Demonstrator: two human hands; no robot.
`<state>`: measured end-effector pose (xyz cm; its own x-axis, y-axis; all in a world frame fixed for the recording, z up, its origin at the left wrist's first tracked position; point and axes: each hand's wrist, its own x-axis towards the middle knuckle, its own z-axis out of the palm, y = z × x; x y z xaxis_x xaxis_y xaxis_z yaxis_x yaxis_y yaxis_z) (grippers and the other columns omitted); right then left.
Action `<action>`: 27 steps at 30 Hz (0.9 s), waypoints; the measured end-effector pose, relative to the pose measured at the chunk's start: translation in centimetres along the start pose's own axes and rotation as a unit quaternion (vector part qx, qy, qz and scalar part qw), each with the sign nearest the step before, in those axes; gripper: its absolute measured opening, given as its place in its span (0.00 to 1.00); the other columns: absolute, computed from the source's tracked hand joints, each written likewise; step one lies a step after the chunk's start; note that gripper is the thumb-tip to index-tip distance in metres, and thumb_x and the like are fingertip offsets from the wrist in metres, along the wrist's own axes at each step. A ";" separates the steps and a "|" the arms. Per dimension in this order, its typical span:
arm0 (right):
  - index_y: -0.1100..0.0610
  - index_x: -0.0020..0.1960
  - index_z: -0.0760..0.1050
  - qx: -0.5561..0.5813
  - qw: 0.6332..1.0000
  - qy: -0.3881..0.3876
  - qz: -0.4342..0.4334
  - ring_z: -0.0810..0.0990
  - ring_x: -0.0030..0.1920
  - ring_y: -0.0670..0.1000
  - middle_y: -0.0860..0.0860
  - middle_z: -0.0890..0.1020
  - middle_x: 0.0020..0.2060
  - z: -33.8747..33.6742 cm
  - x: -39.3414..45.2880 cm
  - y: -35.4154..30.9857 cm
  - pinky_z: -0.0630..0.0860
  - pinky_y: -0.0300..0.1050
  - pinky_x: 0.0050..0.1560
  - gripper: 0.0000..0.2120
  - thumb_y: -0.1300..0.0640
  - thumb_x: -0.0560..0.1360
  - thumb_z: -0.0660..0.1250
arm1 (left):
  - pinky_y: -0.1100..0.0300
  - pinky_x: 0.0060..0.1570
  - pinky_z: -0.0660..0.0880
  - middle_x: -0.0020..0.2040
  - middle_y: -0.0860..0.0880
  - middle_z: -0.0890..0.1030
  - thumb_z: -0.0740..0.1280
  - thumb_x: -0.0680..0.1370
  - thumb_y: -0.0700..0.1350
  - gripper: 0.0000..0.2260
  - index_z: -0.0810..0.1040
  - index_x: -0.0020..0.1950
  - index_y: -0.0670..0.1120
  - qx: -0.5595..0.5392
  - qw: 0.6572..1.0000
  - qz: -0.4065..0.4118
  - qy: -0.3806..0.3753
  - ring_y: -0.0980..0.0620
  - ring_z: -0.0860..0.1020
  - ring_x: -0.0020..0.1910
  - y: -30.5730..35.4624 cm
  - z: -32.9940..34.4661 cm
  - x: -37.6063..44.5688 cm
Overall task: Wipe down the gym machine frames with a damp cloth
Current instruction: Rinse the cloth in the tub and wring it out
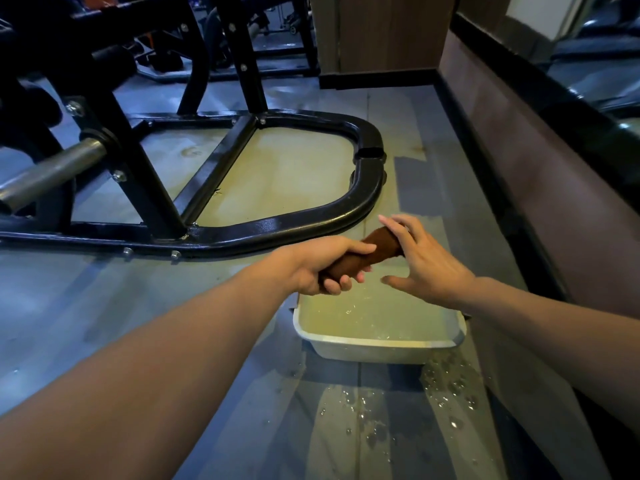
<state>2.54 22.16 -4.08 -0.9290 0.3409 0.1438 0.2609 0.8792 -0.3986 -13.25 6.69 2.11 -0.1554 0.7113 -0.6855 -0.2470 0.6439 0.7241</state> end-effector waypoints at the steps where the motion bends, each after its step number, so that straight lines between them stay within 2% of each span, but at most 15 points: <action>1: 0.44 0.83 0.46 0.005 1.000 0.015 -0.023 0.71 0.70 0.53 0.47 0.56 0.77 0.0 0.1 -0.3 0.76 0.46 0.68 0.53 0.48 0.73 0.79 | 0.69 0.21 0.62 0.37 0.48 0.74 0.67 0.82 0.54 0.17 0.73 0.60 0.41 -0.026 0.999 -0.018 -0.038 0.57 0.69 0.25 -0.1 -0.2 -0.1; 3: 0.46 0.83 0.52 0.036 0.997 0.054 -0.047 0.75 0.64 0.50 0.50 0.66 0.74 0.0 0.6 -1.3 0.76 0.43 0.61 0.48 0.53 0.74 0.79 | 0.69 0.20 0.61 0.38 0.48 0.73 0.66 0.82 0.54 0.17 0.73 0.59 0.41 -0.047 0.993 -0.040 -0.102 0.58 0.69 0.23 -0.4 -0.2 -0.2; 5: 0.49 0.79 0.63 0.047 0.995 0.062 -0.057 0.78 0.60 0.49 0.49 0.75 0.66 -0.1 0.8 -2.2 0.74 0.42 0.58 0.37 0.58 0.76 0.76 | 0.70 0.20 0.61 0.38 0.49 0.73 0.66 0.82 0.55 0.17 0.73 0.59 0.41 -0.030 0.991 -0.045 -0.122 0.58 0.68 0.24 -0.4 0.0 -0.4; 7: 0.50 0.71 0.72 0.011 0.998 0.022 -0.054 0.79 0.58 0.49 0.48 0.79 0.60 -0.5 0.7 -2.5 0.74 0.40 0.55 0.23 0.57 0.79 0.73 | 0.70 0.20 0.63 0.37 0.49 0.74 0.68 0.82 0.54 0.16 0.73 0.59 0.43 0.035 0.994 -0.042 -0.098 0.58 0.68 0.25 -0.3 0.4 -0.4; 9: 0.48 0.60 0.74 -0.063 0.996 -0.043 -0.038 0.81 0.51 0.49 0.45 0.81 0.50 -1.1 0.7 -2.6 0.73 0.39 0.47 0.11 0.52 0.80 0.71 | 0.68 0.22 0.66 0.37 0.50 0.75 0.71 0.80 0.51 0.15 0.75 0.58 0.42 0.138 0.989 -0.020 -0.047 0.57 0.69 0.28 -0.6 0.8 0.0; 11: 0.46 0.52 0.73 -0.133 0.986 -0.102 0.005 0.79 0.42 0.47 0.44 0.79 0.41 -1.6 0.7 -3.3 0.71 0.39 0.38 0.07 0.46 0.80 0.69 | 0.65 0.26 0.70 0.37 0.49 0.76 0.73 0.79 0.48 0.12 0.77 0.56 0.42 0.272 0.962 0.023 0.021 0.55 0.73 0.30 -1.2 1.4 0.7; 12: 0.46 0.50 0.73 -0.150 0.981 -0.116 0.031 0.77 0.39 0.46 0.45 0.78 0.39 -1.5 0.8 -3.7 0.70 0.40 0.36 0.07 0.45 0.80 0.68 | 0.63 0.30 0.72 0.38 0.48 0.77 0.74 0.78 0.47 0.10 0.77 0.54 0.44 0.353 0.932 0.054 0.066 0.54 0.75 0.33 -1.6 1.7 1.2; 13: 0.47 0.48 0.74 -0.145 0.980 -0.121 0.061 0.77 0.37 0.46 0.46 0.78 0.38 -1.1 0.8 -4.1 0.72 0.40 0.36 0.07 0.45 0.80 0.68 | 0.62 0.33 0.72 0.40 0.49 0.78 0.73 0.77 0.46 0.09 0.77 0.53 0.46 0.437 0.887 0.090 0.116 0.53 0.76 0.35 -1.8 1.9 1.4; 15: 0.49 0.45 0.77 -0.080 0.982 -0.119 0.126 0.80 0.38 0.48 0.48 0.80 0.37 0.0 1.0 -4.7 0.79 0.44 0.38 0.05 0.50 0.79 0.69 | 0.60 0.39 0.72 0.42 0.50 0.78 0.72 0.78 0.46 0.08 0.76 0.55 0.50 0.571 0.783 0.154 0.194 0.52 0.77 0.41 -2.0 1.9 1.3; 18: 0.53 0.42 0.79 0.063 0.970 -0.137 0.191 0.81 0.37 0.52 0.52 0.82 0.36 0.9 1.1 -5.2 0.78 0.45 0.35 0.03 0.56 0.75 0.71 | 0.55 0.46 0.76 0.48 0.50 0.80 0.69 0.80 0.48 0.12 0.74 0.63 0.51 0.666 0.673 0.219 0.234 0.51 0.77 0.45 -2.2 1.0 1.0; 20: 0.57 0.44 0.80 0.180 0.942 -0.155 0.236 0.78 0.37 0.52 0.53 0.80 0.36 1.1 0.8 -5.9 0.75 0.45 0.35 0.03 0.58 0.74 0.73 | 0.55 0.45 0.74 0.51 0.50 0.81 0.68 0.81 0.50 0.15 0.71 0.66 0.51 0.706 0.616 0.259 0.235 0.50 0.77 0.46 -2.2 0.3 1.2; 22: 0.60 0.48 0.79 0.303 0.895 -0.141 0.295 0.73 0.33 0.50 0.54 0.76 0.35 1.8 0.2 -6.8 0.69 0.44 0.31 0.06 0.61 0.74 0.73 | 0.56 0.43 0.73 0.51 0.50 0.81 0.67 0.82 0.51 0.16 0.68 0.67 0.50 0.734 0.571 0.292 0.224 0.50 0.77 0.44 -1.9 -0.4 1.2; 24: 0.61 0.49 0.76 0.414 0.837 -0.126 0.335 0.68 0.29 0.49 0.53 0.72 0.33 2.3 0.1 -7.6 0.64 0.43 0.28 0.07 0.63 0.74 0.72 | 0.55 0.43 0.76 0.51 0.49 0.81 0.66 0.83 0.51 0.15 0.67 0.67 0.50 0.748 0.543 0.315 0.216 0.50 0.78 0.44 -1.4 -1.2 1.1; 27: 0.57 0.51 0.70 0.514 0.776 -0.139 0.337 0.63 0.27 0.47 0.50 0.69 0.29 1.8 0.4 -7.5 0.60 0.41 0.26 0.11 0.66 0.75 0.70 | 0.52 0.45 0.80 0.52 0.49 0.81 0.65 0.83 0.51 0.14 0.68 0.65 0.49 0.748 0.528 0.332 0.226 0.48 0.81 0.46 -0.8 -1.5 1.0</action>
<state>-0.24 15.09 -2.71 -0.7301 0.3971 -0.5561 0.4986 -0.2470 -0.8309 -14.68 6.47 0.72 -0.0279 0.9981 0.0544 0.9853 0.0366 -0.1669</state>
